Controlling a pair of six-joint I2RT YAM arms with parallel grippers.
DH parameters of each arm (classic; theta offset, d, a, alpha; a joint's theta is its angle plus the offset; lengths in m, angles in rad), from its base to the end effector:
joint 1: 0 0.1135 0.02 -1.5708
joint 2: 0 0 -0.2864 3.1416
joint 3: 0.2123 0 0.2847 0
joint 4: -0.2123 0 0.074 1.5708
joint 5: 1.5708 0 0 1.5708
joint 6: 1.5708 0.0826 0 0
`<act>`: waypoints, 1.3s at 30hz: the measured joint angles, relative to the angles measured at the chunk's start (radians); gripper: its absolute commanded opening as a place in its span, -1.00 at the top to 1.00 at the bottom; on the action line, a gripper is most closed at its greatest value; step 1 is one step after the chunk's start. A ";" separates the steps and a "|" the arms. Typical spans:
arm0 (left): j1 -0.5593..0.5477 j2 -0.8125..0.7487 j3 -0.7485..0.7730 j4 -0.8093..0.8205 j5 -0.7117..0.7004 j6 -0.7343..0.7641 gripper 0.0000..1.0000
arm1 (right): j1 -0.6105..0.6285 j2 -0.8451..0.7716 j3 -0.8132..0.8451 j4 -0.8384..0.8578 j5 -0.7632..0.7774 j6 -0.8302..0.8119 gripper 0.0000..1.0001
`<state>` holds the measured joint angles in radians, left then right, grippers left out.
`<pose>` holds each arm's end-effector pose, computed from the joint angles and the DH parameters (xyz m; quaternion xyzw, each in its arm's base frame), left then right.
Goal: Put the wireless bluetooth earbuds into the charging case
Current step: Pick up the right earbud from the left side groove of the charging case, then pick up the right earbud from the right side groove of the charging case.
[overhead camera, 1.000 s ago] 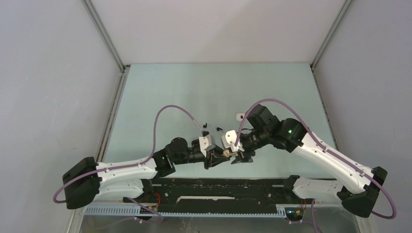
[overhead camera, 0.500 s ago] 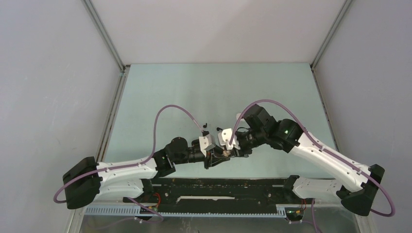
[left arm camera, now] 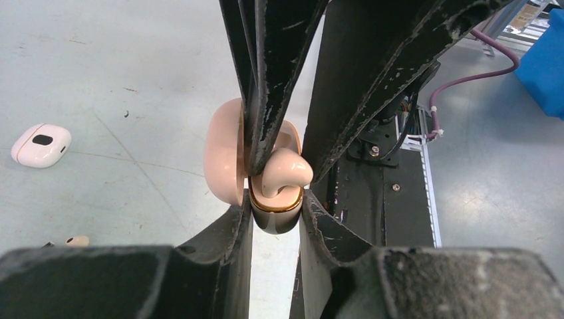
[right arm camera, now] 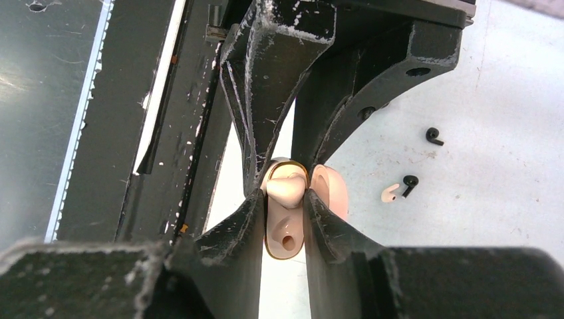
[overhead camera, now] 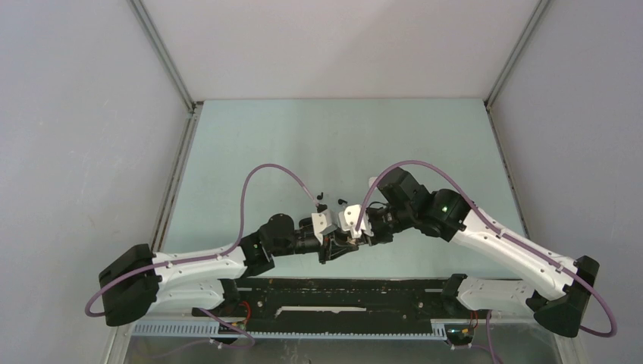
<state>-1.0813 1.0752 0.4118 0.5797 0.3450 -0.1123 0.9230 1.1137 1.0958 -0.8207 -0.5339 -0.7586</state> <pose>0.1123 -0.2702 0.2286 0.4406 0.5876 -0.4793 0.4806 0.1294 0.2406 0.3176 -0.7341 0.5303 0.2738 0.3239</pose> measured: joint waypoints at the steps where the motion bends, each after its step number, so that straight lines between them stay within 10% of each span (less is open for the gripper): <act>1: 0.000 0.002 0.000 0.002 0.000 0.000 1.00 | 0.000 -0.002 -0.001 0.001 0.000 0.000 0.60; 16: 0.000 0.019 0.000 0.024 0.003 0.000 1.00 | -0.017 -0.006 -0.004 0.002 -0.011 0.038 0.35; 39: 0.000 0.044 0.001 0.032 0.019 0.000 1.00 | -0.043 -0.006 -0.004 0.012 -0.057 0.084 0.73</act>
<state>-1.0813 1.1194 0.4126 0.6113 0.3645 -0.1127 0.8795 1.1076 1.0916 -0.8089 -0.5907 -0.6750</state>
